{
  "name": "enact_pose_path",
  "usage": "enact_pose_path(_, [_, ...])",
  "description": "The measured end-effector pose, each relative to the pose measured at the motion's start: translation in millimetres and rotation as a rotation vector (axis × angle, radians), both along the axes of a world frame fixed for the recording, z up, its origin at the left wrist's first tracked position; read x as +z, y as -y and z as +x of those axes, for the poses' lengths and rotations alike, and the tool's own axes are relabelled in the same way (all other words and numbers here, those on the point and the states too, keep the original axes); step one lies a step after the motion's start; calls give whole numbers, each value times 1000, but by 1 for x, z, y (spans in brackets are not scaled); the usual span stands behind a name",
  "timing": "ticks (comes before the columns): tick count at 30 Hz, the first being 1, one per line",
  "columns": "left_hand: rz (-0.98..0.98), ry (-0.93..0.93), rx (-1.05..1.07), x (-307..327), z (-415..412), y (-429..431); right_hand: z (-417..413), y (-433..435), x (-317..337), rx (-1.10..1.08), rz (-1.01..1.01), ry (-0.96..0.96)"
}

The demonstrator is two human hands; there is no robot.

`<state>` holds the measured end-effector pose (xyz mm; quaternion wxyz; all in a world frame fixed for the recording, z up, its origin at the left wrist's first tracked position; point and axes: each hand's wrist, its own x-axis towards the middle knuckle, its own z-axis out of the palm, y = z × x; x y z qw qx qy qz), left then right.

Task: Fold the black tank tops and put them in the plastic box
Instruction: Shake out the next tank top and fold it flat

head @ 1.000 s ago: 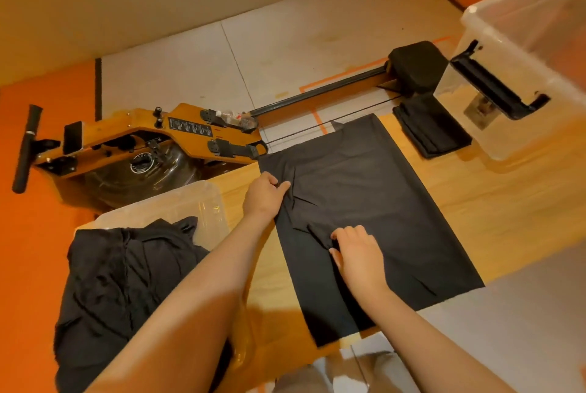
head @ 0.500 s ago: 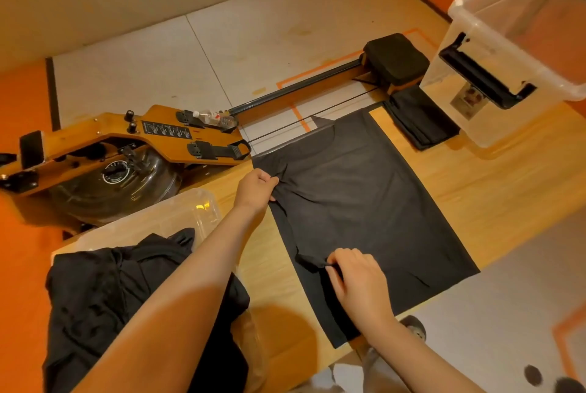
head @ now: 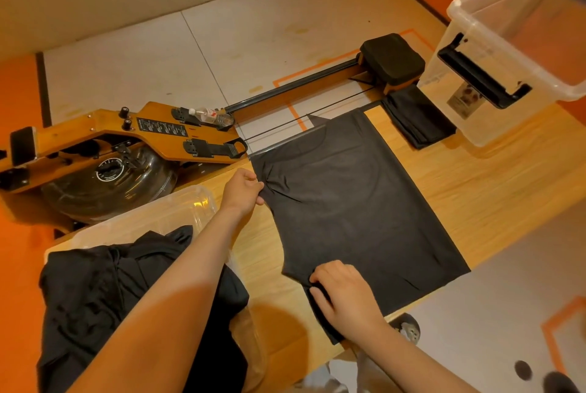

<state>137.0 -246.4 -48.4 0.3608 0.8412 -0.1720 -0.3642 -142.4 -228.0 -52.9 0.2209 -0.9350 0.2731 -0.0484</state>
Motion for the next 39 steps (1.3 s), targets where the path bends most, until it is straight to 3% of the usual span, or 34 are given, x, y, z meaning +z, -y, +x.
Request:
enact_pose_path(5, [-15,426,-55,14,-31,-19,-36,25,-4,-184,26,56])
enact_pose_path(7, [-77,550,-195,18,-72,-33,-51,40,-6,-241,19,40])
enact_pose_path(10, [-46,615,-526,5,-141,-60,-72,60,-11,-265,-61,-42])
enact_pose_path(14, [154,683,-746,-25,-201,-88,-107,93,-18,-316,-81,-190])
enact_pose_path(17, [294,564,-698,-24,-221,-93,-132,109,-26,-197,-74,-285])
enact_pose_path(20, [418,614,-704,-21,-229,-96,-149,119,-26,-95,-40,-316])
enact_pose_path(23, [405,649,-684,-23,-240,-104,-163,124,-24,27,-34,-351])
enact_pose_path(24, [418,565,-716,-23,-246,-109,-169,127,-24,76,-38,-353])
enact_pose_path(28, [367,659,-787,-28,-266,-127,-187,145,-22,215,-94,-349])
enact_pose_path(39, [414,806,-606,-20,-322,-148,-212,164,-17,363,-242,-264])
